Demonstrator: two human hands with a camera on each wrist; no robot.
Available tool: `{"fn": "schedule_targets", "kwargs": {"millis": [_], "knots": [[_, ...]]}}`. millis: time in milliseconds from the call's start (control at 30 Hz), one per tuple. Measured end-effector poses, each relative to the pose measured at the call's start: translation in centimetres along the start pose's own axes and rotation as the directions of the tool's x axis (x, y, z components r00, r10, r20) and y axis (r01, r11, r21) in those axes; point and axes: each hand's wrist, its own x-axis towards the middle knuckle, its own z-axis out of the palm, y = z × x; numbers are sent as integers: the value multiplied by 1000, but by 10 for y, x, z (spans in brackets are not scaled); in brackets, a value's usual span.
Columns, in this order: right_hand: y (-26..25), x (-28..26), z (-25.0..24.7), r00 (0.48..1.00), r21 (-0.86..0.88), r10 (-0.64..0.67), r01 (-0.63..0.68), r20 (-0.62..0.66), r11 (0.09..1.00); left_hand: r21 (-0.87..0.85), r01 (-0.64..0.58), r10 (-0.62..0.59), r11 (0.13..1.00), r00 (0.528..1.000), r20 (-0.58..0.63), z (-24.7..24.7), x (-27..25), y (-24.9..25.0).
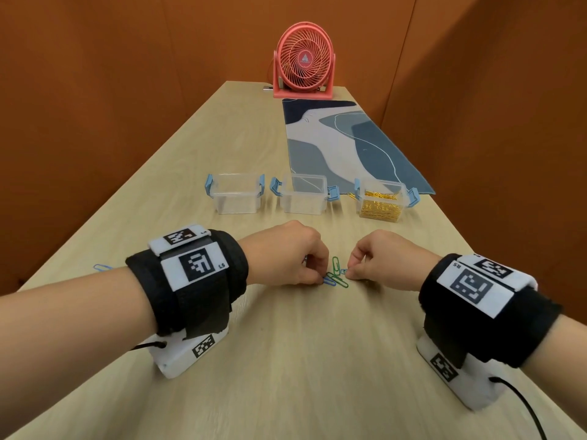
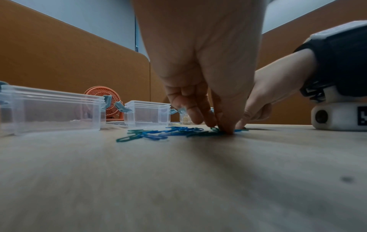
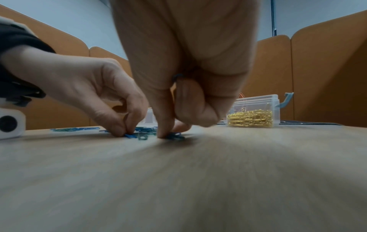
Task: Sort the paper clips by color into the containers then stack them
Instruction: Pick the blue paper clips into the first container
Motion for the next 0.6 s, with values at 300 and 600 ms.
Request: {"fn": "schedule_targets", "kwargs": {"millis": [300,600], "knots": [[0,1,0,990,38,-39,45,-138,998,86,26,-22,996,999,-48,-1,-2,0],[1,-8,-3,991,-27,-110,108,-70,994,-7,161,-160,987,977,-139,-2,1,-1]]}}
